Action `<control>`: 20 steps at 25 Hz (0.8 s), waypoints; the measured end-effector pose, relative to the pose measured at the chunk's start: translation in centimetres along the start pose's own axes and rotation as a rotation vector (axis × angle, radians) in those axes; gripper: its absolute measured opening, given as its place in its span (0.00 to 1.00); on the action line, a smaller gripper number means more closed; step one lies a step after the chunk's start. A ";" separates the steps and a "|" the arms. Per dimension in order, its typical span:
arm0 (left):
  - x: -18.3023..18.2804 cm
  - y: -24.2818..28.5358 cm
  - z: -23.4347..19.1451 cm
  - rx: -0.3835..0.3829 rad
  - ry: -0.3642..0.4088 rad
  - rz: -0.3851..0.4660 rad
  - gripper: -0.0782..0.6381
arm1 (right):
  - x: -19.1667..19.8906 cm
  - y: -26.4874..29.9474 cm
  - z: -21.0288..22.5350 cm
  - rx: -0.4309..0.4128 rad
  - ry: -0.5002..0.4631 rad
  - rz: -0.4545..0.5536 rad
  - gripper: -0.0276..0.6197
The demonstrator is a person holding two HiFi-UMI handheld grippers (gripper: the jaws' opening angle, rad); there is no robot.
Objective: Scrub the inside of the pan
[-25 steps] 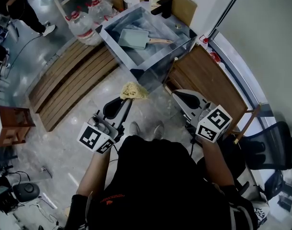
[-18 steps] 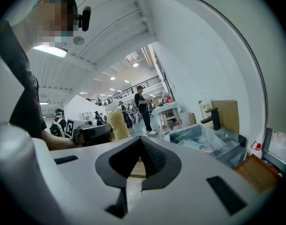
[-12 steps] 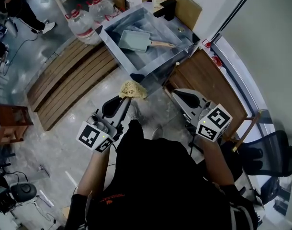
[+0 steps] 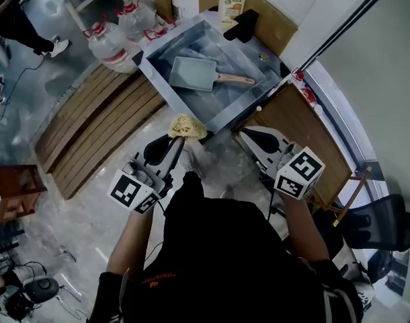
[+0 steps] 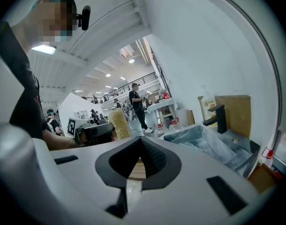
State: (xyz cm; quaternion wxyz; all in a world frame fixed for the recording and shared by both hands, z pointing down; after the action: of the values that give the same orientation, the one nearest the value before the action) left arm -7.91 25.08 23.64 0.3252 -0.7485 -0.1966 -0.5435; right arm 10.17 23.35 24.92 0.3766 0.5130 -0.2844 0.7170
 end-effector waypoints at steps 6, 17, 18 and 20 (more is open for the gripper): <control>0.3 1.6 -7.8 0.020 -0.029 -0.021 0.18 | 0.2 6.9 2.8 0.030 0.012 -0.036 0.05; 0.8 4.6 -18.4 0.080 -0.097 -0.050 0.18 | -0.3 16.1 7.4 0.121 0.017 -0.071 0.05; 0.9 4.9 -19.0 0.089 -0.108 -0.066 0.18 | -0.4 16.7 7.8 0.132 0.015 -0.072 0.05; 1.0 5.5 -20.2 0.109 -0.118 -0.088 0.18 | -0.5 17.7 8.6 0.151 0.013 -0.077 0.05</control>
State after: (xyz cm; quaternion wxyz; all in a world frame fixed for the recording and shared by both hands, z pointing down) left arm -17.81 6.95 27.06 0.3290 -0.7512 -0.2775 -0.5005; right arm 0.00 6.61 26.78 0.3659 0.5456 -0.2072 0.7249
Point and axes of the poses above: the fingertips, and each gripper's own axes: y forward along the fingers, z to its right, x out of its underside, the point moved 3 cm from there along -y, backward along the fingers, and after that the axes turned 14 degrees about z, right-handed, at the moved point
